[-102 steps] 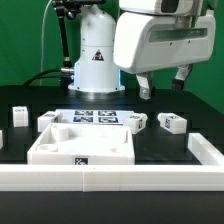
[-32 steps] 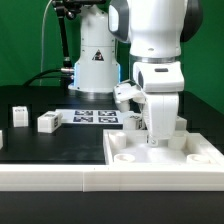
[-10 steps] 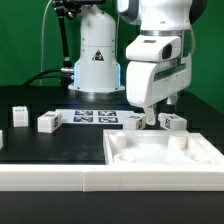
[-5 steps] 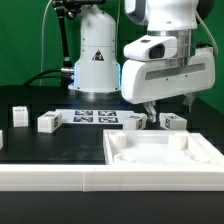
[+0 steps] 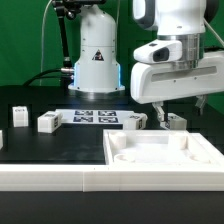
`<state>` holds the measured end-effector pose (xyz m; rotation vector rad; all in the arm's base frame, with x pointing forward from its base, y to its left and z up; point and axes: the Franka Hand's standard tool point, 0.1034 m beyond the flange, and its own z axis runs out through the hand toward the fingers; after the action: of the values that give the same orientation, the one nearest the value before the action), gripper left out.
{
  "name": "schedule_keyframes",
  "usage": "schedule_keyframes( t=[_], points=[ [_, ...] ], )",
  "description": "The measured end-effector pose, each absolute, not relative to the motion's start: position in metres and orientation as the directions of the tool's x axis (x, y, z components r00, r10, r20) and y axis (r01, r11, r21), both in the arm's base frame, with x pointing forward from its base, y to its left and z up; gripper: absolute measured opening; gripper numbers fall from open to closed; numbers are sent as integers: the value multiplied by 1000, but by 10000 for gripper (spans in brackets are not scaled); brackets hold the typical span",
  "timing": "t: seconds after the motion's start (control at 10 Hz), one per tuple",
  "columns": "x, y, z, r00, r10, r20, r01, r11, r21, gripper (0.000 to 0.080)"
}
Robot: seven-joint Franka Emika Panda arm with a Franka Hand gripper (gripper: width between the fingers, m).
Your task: Assemble one leg
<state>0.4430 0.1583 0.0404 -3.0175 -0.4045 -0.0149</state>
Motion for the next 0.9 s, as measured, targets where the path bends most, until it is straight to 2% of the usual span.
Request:
schedule_keyframes(
  t=[0.2,0.4,0.5,0.6,0.7,0.9],
  points=[
    [435,177,39,953,300,39,302,-948,-95,649],
    [436,172,40,954,299,6,298,-950,-95,649],
    [432,172,39,953,302,-32,298,-950,-96,649],
    [430,171,42,944,295,-146,283,-954,-97,649],
    [436,173,43,935,296,-196,281,-954,-102,649],
    [425,173,37,899,299,-319,278,-954,-111,649]
  ],
)
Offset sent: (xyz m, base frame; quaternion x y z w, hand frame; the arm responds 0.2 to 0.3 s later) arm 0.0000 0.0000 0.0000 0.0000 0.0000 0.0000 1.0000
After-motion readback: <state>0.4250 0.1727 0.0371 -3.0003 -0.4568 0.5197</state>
